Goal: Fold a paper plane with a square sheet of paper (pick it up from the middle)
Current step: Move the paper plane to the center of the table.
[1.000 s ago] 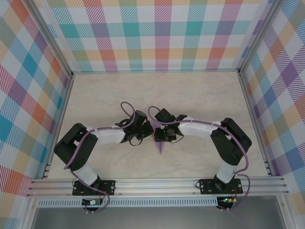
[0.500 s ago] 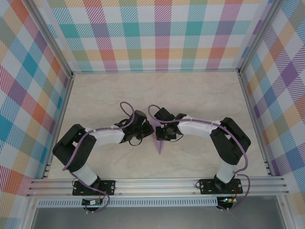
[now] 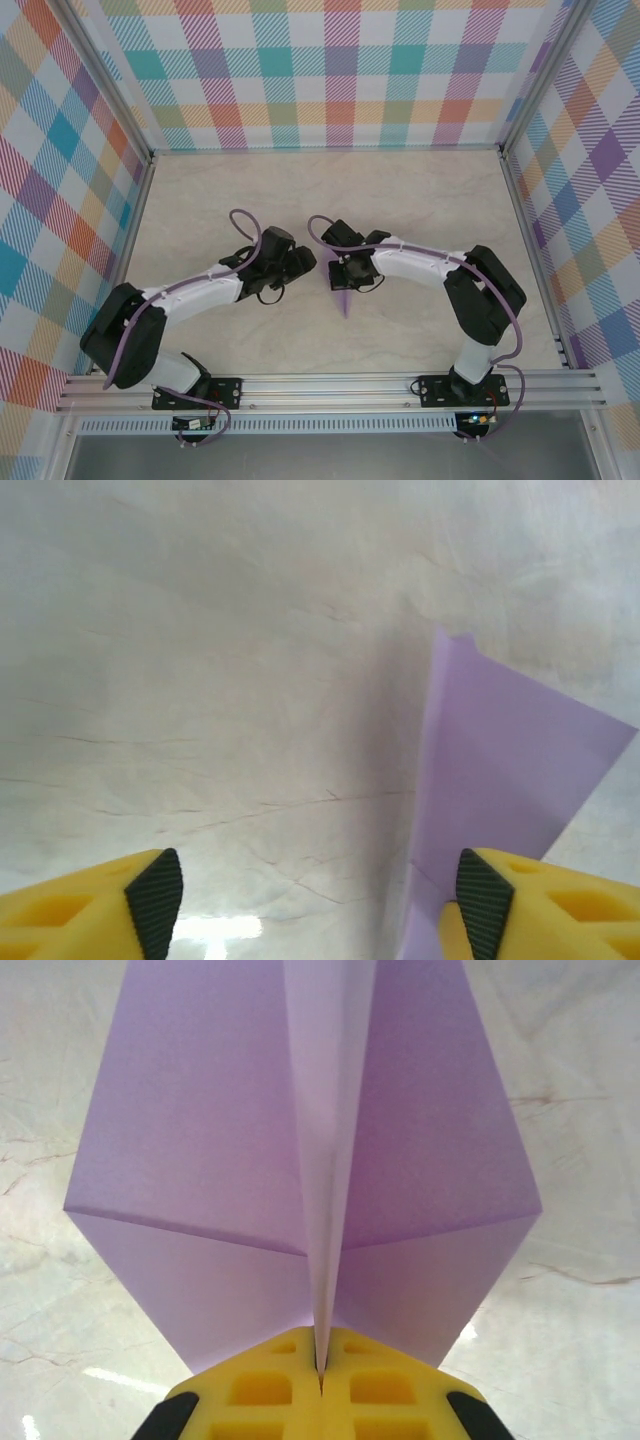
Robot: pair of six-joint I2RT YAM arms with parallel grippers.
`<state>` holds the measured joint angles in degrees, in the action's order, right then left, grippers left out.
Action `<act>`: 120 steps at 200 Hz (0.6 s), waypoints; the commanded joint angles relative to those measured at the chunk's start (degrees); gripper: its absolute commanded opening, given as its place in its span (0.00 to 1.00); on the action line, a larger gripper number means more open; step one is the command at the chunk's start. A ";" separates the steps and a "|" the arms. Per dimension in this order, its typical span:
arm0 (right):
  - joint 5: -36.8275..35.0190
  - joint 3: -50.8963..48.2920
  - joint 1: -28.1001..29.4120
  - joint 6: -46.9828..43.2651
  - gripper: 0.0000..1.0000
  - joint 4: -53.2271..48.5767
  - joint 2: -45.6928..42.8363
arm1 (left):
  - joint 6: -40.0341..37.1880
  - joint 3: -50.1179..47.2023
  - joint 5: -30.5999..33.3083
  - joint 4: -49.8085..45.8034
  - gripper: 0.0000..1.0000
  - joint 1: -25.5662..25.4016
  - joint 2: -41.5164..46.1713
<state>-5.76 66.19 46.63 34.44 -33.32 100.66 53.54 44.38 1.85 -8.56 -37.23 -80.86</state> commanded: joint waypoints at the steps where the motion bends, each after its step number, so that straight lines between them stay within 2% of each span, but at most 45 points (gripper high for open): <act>1: -2.97 1.55 -0.88 -3.12 0.05 -4.14 -0.51 | 0.39 -0.80 8.20 -10.44 0.84 0.93 3.83; 30: -2.61 2.87 -1.19 -3.15 0.08 -4.66 2.26 | 1.72 -1.33 13.56 -15.90 0.94 1.26 7.44; 38: -2.31 3.14 -1.19 -2.95 0.08 -4.73 2.98 | 1.82 -1.41 14.12 -16.74 1.00 1.37 8.12; 79: -0.94 3.69 -1.20 -2.05 0.17 -4.65 5.18 | 2.01 -1.94 14.82 -18.52 1.00 1.91 9.25; 120: 0.20 3.28 -1.19 -0.93 0.18 -4.54 6.34 | 2.36 -1.95 14.23 -18.39 1.00 2.16 8.14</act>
<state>-6.81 68.49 45.58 32.42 -36.56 105.84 54.96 42.87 14.70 -25.52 -35.77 -72.53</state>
